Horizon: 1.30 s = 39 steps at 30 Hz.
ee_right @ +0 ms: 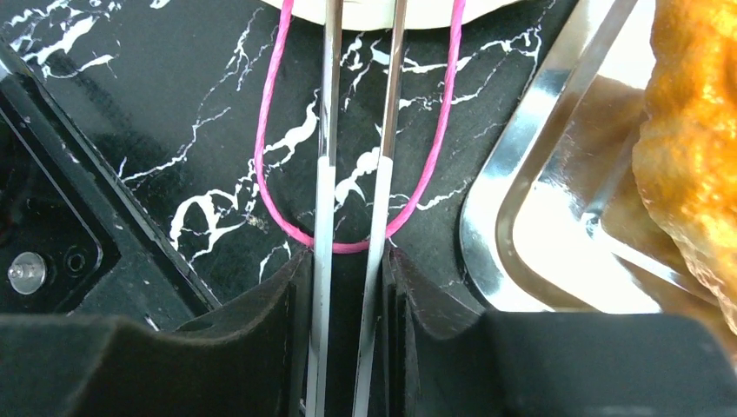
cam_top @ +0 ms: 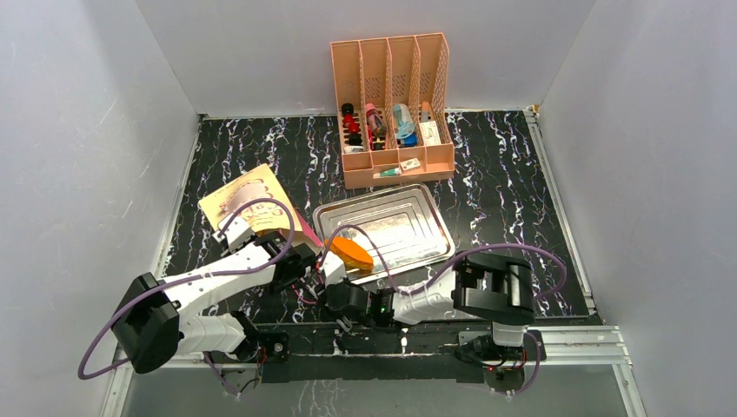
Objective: Take the fake bread out of the paper bag
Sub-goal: Pick up the clamp from the paper bag, then take out the fake bread from the paper bag.
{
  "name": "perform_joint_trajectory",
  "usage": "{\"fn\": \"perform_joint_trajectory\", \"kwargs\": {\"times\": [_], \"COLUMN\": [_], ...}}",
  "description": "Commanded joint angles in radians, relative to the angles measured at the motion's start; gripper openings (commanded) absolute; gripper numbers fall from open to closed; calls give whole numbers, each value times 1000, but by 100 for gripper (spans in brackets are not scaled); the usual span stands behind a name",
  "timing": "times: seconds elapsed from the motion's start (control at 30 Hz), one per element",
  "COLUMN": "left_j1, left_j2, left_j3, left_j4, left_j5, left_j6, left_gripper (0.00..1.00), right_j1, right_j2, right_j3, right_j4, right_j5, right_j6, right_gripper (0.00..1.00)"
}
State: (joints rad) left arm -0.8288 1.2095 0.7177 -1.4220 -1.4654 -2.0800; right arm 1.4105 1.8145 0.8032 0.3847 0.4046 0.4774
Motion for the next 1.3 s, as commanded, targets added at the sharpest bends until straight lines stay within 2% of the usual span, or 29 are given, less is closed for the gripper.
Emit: {"fn": "perform_joint_trajectory", "kwargs": {"times": [0.0, 0.2, 0.47, 0.73, 0.9, 1.03, 1.17, 1.27], "left_j1": [-5, -4, -9, -15, -20, -22, -26, -27], "left_j2": [-8, -13, -30, -39, -36, -30, -20, -16], "left_j3": [1, -1, -6, -4, -2, -1, 1, 3], "left_j4": [-22, -22, -17, -4, 0, 7, 14, 10], "left_j5": [23, 23, 21, 24, 22, 21, 21, 18], "left_j6": [-298, -304, -304, -303, -302, -302, -302, -302], "left_gripper": [0, 0, 0, 0, 0, 0, 0, 0], "right_j1": [19, 19, -13, -154, -173, -195, -221, -234], "right_j2": [-64, -174, -203, -226, -216, -175, -156, -151], "right_j3": [5, 49, 110, 13, 40, 67, 11, -5], "right_j4": [-79, -146, -180, -19, 4, 36, 188, 232], "right_j5": [49, 23, -28, -157, -158, -201, -248, -252], "right_j6": [-8, 59, 183, 466, 559, 636, 781, 828], "right_gripper": [21, 19, 19, 19, 27, 29, 32, 35]}}
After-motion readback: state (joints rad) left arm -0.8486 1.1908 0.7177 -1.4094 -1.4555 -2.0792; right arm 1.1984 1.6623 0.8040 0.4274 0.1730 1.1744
